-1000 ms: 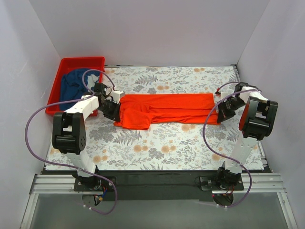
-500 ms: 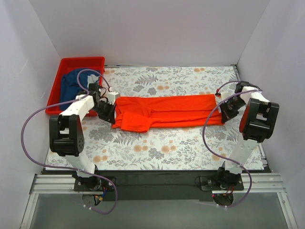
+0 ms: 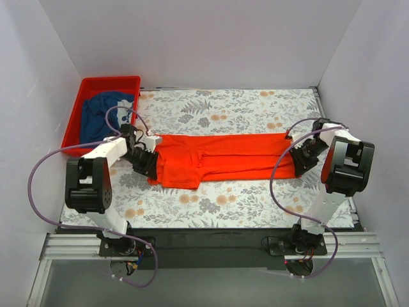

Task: Fold and stack the t-shirts
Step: Fold the tshirt

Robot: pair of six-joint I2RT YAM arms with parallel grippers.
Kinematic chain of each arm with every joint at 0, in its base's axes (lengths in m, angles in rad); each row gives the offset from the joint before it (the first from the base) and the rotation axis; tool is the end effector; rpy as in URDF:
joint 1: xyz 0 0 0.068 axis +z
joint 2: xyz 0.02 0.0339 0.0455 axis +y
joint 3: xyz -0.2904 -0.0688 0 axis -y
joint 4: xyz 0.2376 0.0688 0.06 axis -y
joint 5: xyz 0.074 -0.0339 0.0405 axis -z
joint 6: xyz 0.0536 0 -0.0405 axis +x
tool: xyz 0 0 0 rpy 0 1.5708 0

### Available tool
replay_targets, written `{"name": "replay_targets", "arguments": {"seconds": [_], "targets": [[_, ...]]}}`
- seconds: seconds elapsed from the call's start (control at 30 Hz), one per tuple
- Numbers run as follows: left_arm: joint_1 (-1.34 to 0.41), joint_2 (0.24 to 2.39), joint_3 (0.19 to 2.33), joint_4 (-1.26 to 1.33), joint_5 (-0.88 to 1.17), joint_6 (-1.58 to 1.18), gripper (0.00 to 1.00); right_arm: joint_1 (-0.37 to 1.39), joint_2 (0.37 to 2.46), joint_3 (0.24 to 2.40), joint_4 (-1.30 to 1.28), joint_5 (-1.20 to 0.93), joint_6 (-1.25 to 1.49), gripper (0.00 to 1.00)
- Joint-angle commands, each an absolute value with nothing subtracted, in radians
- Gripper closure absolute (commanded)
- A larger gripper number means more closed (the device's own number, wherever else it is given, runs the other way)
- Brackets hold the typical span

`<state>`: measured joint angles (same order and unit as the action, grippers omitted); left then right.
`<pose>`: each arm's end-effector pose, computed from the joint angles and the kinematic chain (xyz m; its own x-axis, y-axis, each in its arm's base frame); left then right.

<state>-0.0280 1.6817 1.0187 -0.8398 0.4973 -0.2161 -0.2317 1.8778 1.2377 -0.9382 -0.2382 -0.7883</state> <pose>0.2837 -0.0335 0.1823 -0.9863 -0.1609 0.0357 -0.1582 0.8632 -0.4795 0.3272 -0.0642 0.1704 -0.8457 -0.5085 -0.1620 -0.5316 0.8294 0.1717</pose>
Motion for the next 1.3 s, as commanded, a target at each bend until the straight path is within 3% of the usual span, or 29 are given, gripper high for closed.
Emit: {"name": "replay_targets", "arguments": {"seconds": [0.0,0.1,0.33,0.6,0.7,0.83,1.03,1.27], "targets": [[-0.021,1.491,1.006,-0.804,0.594,-0.184,0.64,-0.232,1.790,1.241,-0.930,-0.224,-0.805,0.60],[-0.028,1.382,1.000,-0.802,0.586,-0.164,0.59,-0.232,1.737,1.273,-0.954,-0.250,-0.775,0.57],[-0.103,1.276,0.893,-0.845,0.535,-0.176,0.59,-0.192,1.599,1.287,-0.994,-0.442,-0.667,0.57],[-0.239,1.311,0.775,-0.750,0.466,-0.308,0.54,0.095,1.557,1.178,-0.858,-0.623,-0.425,0.60],[-0.253,1.370,0.787,-0.727,0.437,-0.336,0.54,0.205,1.549,1.128,-0.737,-0.630,-0.353,0.60],[-0.253,1.416,0.761,-0.661,0.393,-0.363,0.54,0.368,1.520,1.048,-0.536,-0.615,-0.194,0.43],[-0.255,1.440,0.735,-0.589,0.348,-0.377,0.58,0.538,1.523,0.974,-0.338,-0.578,-0.083,0.42],[-0.255,1.499,0.773,-0.557,0.370,-0.397,0.60,0.566,1.563,0.986,-0.336,-0.537,-0.094,0.42]]}}
